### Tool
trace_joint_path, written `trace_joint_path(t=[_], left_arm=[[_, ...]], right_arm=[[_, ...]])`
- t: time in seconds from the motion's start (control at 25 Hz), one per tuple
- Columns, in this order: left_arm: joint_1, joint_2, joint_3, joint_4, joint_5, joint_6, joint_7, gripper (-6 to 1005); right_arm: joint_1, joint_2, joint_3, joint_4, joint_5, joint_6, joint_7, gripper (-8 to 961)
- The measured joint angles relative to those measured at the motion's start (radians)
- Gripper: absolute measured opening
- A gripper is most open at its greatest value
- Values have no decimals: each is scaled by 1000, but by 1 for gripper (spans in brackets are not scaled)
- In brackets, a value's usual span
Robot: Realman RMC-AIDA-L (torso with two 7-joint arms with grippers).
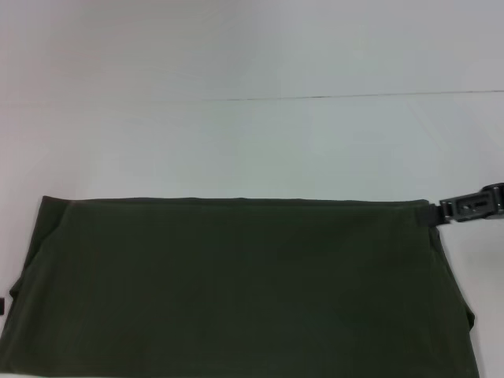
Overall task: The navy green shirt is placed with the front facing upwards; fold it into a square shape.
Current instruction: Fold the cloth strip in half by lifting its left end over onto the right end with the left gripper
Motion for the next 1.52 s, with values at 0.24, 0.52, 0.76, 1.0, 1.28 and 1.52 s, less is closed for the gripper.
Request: trace_joint_path(t=[0.24, 0.52, 0.76, 1.0, 1.28, 1.52], left_arm=[[10, -3, -18, -5, -157, -17, 77, 678], [-18, 22, -16, -20, -185, 20, 12, 860], [-42, 28, 6, -24, -127, 18, -7, 859], [-49, 27, 59, -39, -117, -28, -67, 859], [-75, 29, 107, -116, -79, -120, -80, 858], [-79, 23, 176, -118, -46, -195, -74, 858]], right_arm=[[-36, 26, 2, 162, 164, 5, -317, 655], [-63, 150, -20, 190, 183, 20, -719, 656], [-55, 179, -54, 288, 179, 135, -1010, 767], [-45, 181, -63, 357, 181, 232, -1126, 836], [-33, 184, -88, 387, 181, 286, -1160, 882], [-22, 185, -107, 413, 181, 308, -1158, 881]])
